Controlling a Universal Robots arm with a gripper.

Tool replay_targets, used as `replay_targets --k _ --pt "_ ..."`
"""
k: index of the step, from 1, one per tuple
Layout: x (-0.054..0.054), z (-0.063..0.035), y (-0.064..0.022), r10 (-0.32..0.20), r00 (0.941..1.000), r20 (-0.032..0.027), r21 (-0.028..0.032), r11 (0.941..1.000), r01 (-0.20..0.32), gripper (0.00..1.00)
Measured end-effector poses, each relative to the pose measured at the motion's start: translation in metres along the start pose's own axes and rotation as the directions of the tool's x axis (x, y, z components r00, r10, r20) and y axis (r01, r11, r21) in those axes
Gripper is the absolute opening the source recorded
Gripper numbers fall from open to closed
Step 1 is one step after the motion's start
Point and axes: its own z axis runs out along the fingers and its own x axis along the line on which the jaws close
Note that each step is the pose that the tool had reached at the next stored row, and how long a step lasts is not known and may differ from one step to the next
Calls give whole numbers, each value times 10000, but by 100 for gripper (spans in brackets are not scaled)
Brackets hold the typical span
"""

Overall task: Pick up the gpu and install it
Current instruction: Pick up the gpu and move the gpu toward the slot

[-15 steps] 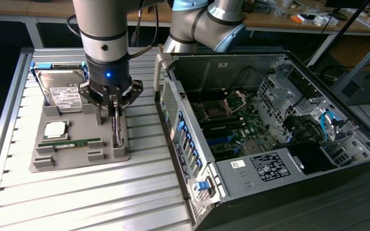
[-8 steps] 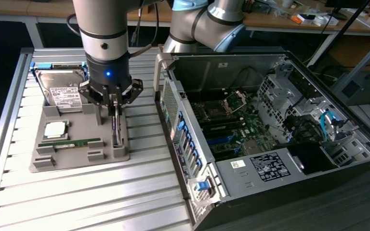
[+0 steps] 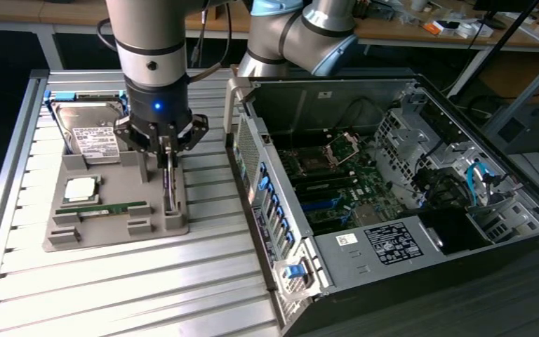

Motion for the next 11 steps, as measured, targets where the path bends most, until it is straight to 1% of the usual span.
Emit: replay_targets --k 11 --pt "-1 -27 1 0 10000 0 0 10000 0 27"
